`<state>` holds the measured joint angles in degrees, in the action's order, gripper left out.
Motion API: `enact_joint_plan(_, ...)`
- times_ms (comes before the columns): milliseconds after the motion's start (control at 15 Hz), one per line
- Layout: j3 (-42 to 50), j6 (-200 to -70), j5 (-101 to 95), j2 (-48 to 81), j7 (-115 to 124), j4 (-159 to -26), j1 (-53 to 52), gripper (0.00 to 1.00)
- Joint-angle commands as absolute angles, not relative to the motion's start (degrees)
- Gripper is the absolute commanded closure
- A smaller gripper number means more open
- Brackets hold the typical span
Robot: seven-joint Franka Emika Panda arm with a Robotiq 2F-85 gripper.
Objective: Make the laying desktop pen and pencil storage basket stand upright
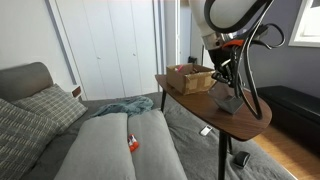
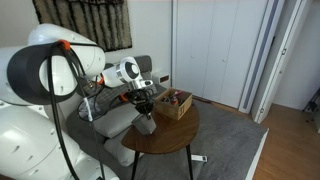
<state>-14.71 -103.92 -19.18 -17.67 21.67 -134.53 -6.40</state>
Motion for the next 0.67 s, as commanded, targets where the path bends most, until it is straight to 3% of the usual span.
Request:
enact_joint_plan(0, -11.8, -104.9, -12.8, -17.3, 19.4, -134.1, -6.7, 0.99)
enact_joint_plan(467, -7.7, -108.1, -5.4, -17.5, 19.1, -135.7, -5.1, 0.99)
enact_joint_plan(533, -7.5, -108.2, -5.4, -17.4, 19.6, -136.0, -4.8, 0.80)
enact_joint_plan(600, -7.4, -108.4, -5.4, -17.4, 20.0, -136.3, -4.5, 0.72)
